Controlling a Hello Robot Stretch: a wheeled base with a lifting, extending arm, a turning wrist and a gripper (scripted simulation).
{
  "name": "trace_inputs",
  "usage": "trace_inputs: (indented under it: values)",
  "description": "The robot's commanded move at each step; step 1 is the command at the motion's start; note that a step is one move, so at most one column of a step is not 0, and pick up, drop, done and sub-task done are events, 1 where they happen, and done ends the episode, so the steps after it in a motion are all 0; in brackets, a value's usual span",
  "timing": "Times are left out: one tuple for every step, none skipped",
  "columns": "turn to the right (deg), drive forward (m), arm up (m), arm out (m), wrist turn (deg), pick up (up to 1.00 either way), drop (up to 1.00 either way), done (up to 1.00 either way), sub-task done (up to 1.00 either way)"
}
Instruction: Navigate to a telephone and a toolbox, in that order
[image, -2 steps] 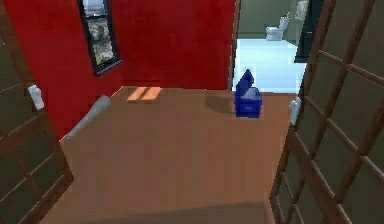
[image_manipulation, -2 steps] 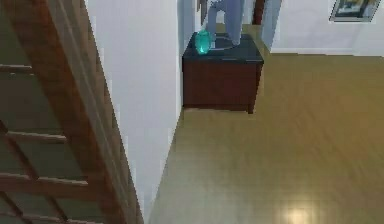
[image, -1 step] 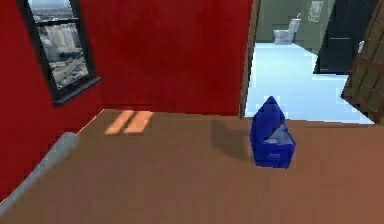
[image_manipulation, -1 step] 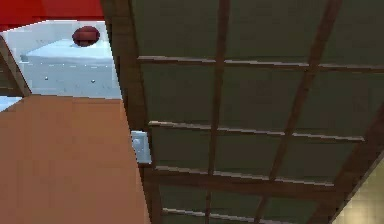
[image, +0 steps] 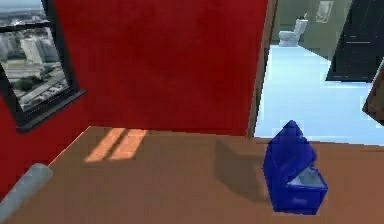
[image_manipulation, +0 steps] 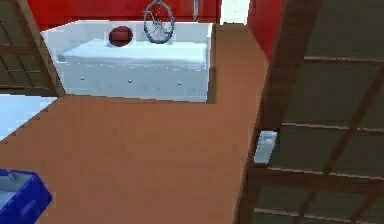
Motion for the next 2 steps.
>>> trace_inputs:
  values:
    - [45.0,0.0,0.0,0.0,0.0,0.0,0.0,0.0,0.0]
    - [6.0,0.0,0.0,0.0,0.0,0.0,0.0,0.0,0.0]
